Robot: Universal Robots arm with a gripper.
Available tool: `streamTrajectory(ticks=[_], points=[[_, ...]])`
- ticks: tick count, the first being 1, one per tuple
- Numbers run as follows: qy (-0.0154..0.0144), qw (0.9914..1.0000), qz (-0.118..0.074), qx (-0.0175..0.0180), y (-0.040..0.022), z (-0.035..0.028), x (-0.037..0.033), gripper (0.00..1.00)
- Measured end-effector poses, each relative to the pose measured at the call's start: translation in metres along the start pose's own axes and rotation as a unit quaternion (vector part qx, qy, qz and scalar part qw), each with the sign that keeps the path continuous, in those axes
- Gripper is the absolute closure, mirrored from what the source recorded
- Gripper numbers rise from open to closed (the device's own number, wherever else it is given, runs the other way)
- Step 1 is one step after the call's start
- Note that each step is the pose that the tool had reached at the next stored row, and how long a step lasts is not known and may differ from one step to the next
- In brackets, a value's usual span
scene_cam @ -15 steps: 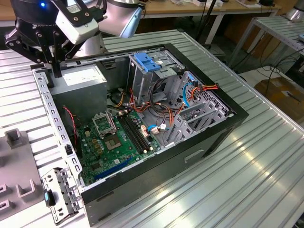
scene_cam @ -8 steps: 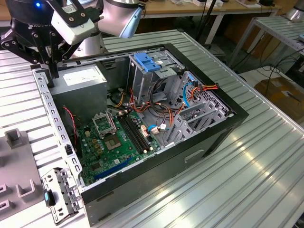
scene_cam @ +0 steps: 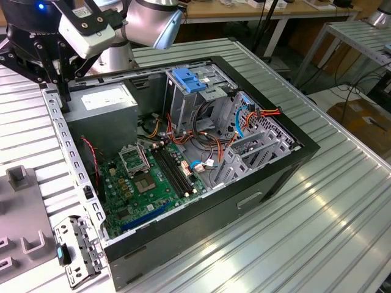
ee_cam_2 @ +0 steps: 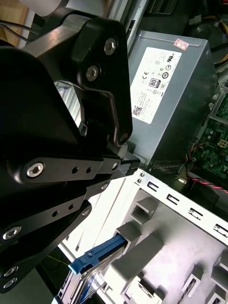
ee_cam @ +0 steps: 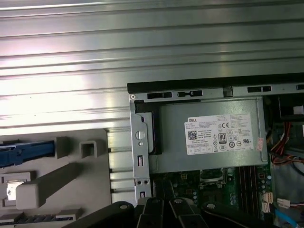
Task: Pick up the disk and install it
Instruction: 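Reach for the disk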
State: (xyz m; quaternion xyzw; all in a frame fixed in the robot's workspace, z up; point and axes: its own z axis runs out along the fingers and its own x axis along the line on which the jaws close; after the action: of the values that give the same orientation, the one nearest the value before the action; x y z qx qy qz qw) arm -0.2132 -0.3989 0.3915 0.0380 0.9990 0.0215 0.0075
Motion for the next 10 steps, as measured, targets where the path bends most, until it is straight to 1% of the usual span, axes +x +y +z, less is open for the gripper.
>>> streamTrajectory(ticks=[6,10], points=[[0.0002,1.0,0.0,0.0,-0.0002,0.0,0.0029,0.89],[0.0002,1.0,0.0,0.0,-0.0002,0.0,0.0032,0.89]])
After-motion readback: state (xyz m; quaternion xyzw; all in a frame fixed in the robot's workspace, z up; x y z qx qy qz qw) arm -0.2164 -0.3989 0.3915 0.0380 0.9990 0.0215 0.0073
